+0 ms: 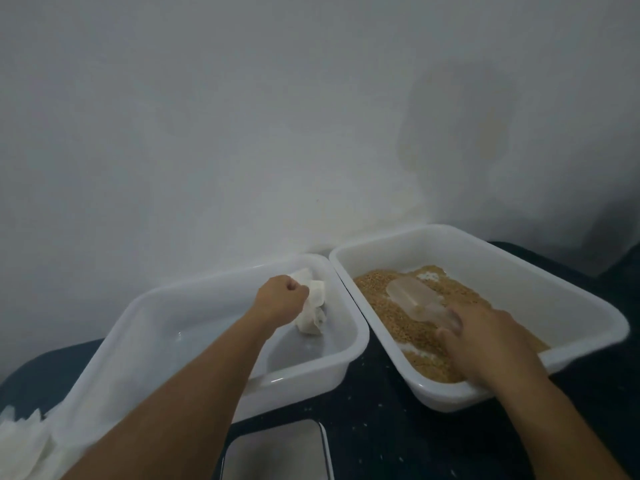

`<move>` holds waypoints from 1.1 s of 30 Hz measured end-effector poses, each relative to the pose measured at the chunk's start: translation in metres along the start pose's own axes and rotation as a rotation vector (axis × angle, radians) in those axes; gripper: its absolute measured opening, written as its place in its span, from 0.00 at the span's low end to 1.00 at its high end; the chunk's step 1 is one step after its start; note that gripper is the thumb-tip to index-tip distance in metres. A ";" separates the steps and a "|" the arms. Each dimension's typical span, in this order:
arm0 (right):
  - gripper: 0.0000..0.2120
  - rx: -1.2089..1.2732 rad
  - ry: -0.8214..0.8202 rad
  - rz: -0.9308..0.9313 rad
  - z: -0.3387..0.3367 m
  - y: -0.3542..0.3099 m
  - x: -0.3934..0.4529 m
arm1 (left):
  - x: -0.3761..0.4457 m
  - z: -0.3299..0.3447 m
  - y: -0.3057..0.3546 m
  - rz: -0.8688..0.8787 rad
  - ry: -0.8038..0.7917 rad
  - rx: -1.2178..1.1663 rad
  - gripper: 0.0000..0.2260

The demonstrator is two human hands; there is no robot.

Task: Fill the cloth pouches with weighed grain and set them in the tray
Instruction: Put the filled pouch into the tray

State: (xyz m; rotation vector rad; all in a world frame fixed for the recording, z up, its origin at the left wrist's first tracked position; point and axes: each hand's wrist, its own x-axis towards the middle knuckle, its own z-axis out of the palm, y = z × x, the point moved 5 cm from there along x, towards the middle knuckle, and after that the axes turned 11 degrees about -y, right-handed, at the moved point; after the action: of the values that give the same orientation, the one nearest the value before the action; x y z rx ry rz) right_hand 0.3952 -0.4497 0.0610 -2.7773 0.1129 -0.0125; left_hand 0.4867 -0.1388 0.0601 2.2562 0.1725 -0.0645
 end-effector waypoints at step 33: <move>0.16 0.024 0.067 -0.019 0.003 0.002 0.002 | 0.038 0.005 -0.025 -0.076 -0.269 0.113 0.19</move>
State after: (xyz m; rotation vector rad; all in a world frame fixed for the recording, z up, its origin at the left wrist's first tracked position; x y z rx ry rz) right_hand 0.3970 -0.4505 0.0576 -2.7549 0.1035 -0.1114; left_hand 0.5211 -0.1229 0.0334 2.3262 0.1124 -0.4246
